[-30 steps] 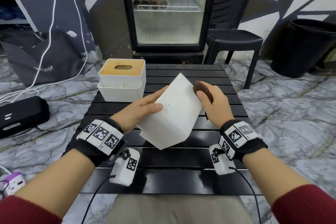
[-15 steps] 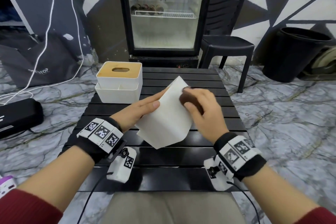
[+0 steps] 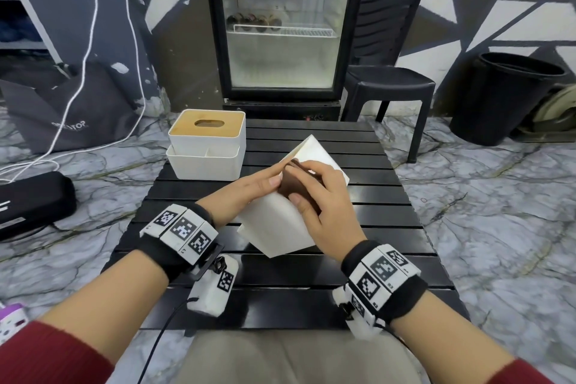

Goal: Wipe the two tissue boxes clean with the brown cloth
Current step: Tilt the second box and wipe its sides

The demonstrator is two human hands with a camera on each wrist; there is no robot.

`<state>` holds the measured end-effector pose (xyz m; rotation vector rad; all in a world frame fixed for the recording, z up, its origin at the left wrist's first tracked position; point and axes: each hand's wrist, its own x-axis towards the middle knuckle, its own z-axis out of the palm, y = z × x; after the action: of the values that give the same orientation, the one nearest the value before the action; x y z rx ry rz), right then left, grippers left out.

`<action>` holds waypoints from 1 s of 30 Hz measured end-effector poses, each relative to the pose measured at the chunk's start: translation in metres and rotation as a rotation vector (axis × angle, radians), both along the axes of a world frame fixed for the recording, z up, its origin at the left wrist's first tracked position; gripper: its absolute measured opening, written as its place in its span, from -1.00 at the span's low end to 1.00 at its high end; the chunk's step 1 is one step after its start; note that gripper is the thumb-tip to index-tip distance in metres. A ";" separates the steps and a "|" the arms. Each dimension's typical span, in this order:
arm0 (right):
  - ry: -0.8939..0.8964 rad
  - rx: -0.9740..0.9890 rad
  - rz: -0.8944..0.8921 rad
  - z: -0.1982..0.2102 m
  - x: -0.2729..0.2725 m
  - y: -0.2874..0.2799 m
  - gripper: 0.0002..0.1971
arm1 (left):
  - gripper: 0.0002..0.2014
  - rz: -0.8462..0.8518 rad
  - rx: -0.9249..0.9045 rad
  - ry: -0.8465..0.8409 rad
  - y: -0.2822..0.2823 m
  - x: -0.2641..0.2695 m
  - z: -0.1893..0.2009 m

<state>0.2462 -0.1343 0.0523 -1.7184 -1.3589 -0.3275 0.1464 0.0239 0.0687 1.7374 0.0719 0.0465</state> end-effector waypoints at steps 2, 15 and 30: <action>0.014 0.022 -0.017 0.000 0.007 0.005 -0.60 | -0.46 0.005 -0.005 0.014 0.003 0.000 -0.001; 0.158 0.007 -0.126 0.008 0.056 0.028 -0.58 | -0.40 -0.010 -0.021 0.020 0.007 0.004 -0.002; 0.289 -0.170 -0.109 0.013 0.084 0.030 -0.65 | -0.42 0.012 -0.034 -0.007 0.012 0.003 -0.007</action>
<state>0.3304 -0.1044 0.0649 -1.9012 -1.1102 -0.0208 0.1492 0.0357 0.0614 1.7028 0.0774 0.0597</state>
